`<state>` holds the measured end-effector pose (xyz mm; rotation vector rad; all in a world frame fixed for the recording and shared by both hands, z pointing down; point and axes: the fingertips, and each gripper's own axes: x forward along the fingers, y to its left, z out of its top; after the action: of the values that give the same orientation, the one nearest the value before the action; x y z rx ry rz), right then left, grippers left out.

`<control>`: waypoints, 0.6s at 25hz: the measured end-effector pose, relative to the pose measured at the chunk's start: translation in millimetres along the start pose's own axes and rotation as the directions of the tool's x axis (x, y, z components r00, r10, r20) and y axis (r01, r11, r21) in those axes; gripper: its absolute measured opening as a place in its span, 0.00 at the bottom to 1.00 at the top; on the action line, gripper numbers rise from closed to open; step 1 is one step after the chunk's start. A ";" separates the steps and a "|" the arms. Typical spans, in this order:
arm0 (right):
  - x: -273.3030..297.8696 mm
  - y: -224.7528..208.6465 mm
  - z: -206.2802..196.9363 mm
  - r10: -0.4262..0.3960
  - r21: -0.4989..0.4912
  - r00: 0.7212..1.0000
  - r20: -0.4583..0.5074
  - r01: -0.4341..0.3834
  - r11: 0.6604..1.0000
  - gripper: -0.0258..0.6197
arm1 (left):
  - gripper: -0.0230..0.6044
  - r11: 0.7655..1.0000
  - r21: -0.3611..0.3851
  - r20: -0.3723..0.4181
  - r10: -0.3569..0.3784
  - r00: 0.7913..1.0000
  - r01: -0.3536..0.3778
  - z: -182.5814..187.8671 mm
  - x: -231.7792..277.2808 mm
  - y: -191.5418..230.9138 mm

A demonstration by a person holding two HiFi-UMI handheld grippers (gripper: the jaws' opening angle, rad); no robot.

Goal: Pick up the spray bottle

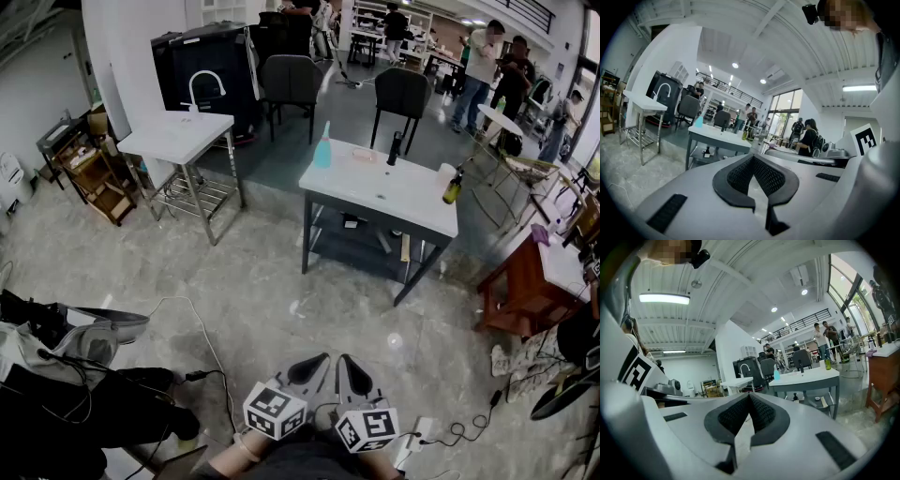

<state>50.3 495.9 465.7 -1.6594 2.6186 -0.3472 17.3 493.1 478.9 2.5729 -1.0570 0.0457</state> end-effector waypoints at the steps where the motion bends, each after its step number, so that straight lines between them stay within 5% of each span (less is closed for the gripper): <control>1: 0.3 0.5 -0.3 -0.001 0.001 1.000 -0.002 0.001 1.000 0.05 | 0.05 1.000 0.000 0.001 -0.004 1.000 0.004 0.3 -0.7 -0.1; 9: -2.5 15.3 -12.0 0.004 -0.011 1.000 -0.023 -0.005 1.000 0.05 | 0.05 1.000 -0.015 -0.001 -0.001 1.000 0.001 -8.7 -10.9 4.4; 15: -9.0 8.1 -10.9 0.002 0.101 1.000 0.005 -0.003 0.995 0.05 | 0.05 1.000 -0.025 0.010 0.010 1.000 -0.010 -10.4 -14.8 2.8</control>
<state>45.5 509.2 473.8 -1.6232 2.5531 -0.4674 5.8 504.7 487.1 2.5487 -1.0674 0.0220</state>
